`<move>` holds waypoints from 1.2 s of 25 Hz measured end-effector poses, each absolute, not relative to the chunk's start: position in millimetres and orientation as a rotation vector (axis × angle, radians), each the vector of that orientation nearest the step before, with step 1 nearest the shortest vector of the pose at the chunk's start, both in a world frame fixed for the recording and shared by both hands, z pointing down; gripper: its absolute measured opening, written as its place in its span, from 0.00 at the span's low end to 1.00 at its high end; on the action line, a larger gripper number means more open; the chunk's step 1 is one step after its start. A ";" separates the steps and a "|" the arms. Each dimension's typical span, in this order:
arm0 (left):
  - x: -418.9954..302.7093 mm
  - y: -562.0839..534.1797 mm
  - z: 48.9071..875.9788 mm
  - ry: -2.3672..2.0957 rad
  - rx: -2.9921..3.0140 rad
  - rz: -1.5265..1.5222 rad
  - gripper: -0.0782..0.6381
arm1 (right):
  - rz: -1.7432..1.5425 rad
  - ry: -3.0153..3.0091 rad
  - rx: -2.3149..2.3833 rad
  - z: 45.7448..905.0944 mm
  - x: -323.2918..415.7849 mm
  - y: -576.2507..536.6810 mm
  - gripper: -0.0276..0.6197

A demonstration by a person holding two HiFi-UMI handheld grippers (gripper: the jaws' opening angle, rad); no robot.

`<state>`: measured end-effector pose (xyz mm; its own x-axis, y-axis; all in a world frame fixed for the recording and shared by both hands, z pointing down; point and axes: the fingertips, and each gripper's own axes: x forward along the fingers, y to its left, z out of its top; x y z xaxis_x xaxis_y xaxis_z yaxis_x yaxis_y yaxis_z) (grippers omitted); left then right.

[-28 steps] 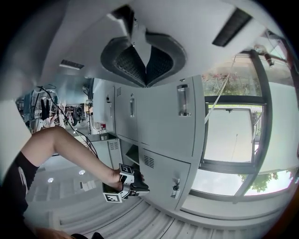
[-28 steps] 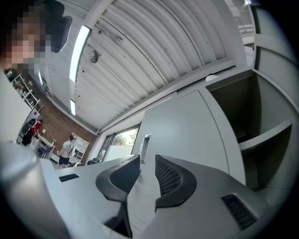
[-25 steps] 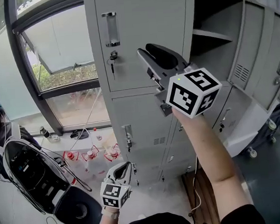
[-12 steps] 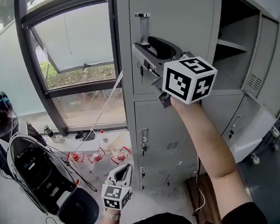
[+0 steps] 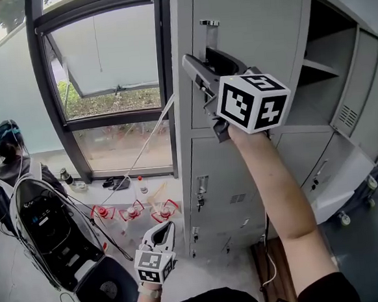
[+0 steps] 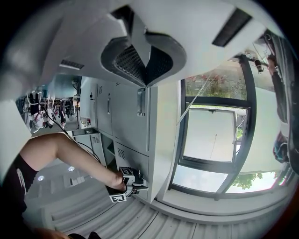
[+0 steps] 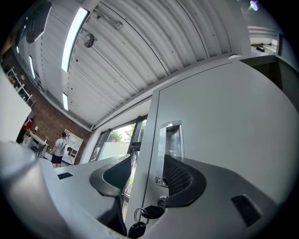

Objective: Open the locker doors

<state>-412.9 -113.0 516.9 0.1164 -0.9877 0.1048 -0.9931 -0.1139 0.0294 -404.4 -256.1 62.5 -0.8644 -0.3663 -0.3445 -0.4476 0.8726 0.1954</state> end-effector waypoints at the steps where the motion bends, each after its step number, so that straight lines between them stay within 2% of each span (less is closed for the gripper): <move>1: -415.4 -111.2 518.2 -2.028 2.276 0.092 0.14 | 0.378 2.739 -0.609 62.0 -405.3 -255.4 0.40; 7: -416.0 -105.4 520.9 -2.031 2.260 0.086 0.14 | 0.258 2.727 -0.505 60.4 -401.8 -249.1 0.40; 17: -399.0 -88.6 514.6 -2.069 2.228 0.085 0.14 | 0.270 2.747 -0.424 59.9 -383.1 -219.0 0.40; 30: -318.4 -59.0 508.9 -2.057 2.282 0.108 0.14 | 0.294 2.786 -0.338 63.7 -309.6 -160.5 0.40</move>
<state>-318.4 -59.0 508.9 0.1030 -0.9899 0.0975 -0.9947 -0.1032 0.0031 -309.6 -160.5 63.7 -0.9214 -0.1977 -0.3345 -0.2631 0.9509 0.1627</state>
